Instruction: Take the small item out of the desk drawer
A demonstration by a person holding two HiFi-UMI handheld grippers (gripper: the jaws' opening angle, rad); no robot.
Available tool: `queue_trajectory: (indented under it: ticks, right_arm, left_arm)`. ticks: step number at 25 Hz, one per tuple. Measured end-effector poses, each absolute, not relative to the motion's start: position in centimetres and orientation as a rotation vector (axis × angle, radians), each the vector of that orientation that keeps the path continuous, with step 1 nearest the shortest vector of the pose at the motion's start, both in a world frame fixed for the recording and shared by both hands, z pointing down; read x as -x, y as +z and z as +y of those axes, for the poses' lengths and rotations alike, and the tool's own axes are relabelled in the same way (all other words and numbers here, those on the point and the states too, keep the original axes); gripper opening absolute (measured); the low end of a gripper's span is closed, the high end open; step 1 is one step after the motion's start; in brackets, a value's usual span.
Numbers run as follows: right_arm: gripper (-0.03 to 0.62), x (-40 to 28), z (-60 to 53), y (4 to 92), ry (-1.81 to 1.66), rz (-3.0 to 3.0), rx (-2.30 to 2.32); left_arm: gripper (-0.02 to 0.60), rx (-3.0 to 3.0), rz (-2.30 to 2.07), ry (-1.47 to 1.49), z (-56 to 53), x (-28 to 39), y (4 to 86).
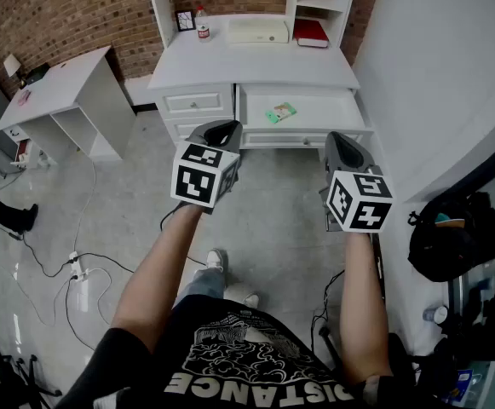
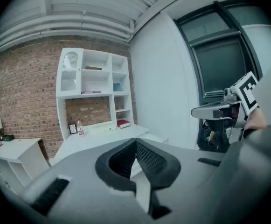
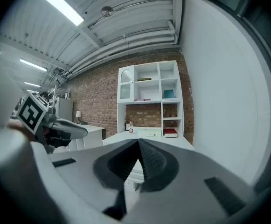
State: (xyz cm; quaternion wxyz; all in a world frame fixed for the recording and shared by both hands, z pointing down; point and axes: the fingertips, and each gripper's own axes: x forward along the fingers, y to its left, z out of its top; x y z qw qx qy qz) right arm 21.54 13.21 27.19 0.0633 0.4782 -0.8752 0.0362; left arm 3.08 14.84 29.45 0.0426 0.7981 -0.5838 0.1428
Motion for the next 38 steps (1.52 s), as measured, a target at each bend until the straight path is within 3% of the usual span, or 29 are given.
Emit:
queue_trajectory:
  ticks: [14,38]
  right_arm:
    - [0.008,-19.1,9.6,29.1,0.160,-2.639,-1.453]
    - [0.138,-6.5,-6.7,33.4,0.289,-2.435,-1.594]
  left_arm:
    - [0.002,-2.439,-1.764,0.462,11.2,-1.0,31.2]
    - [0.002,-2.548,-1.515,0.486,-8.2,11.5,34.6]
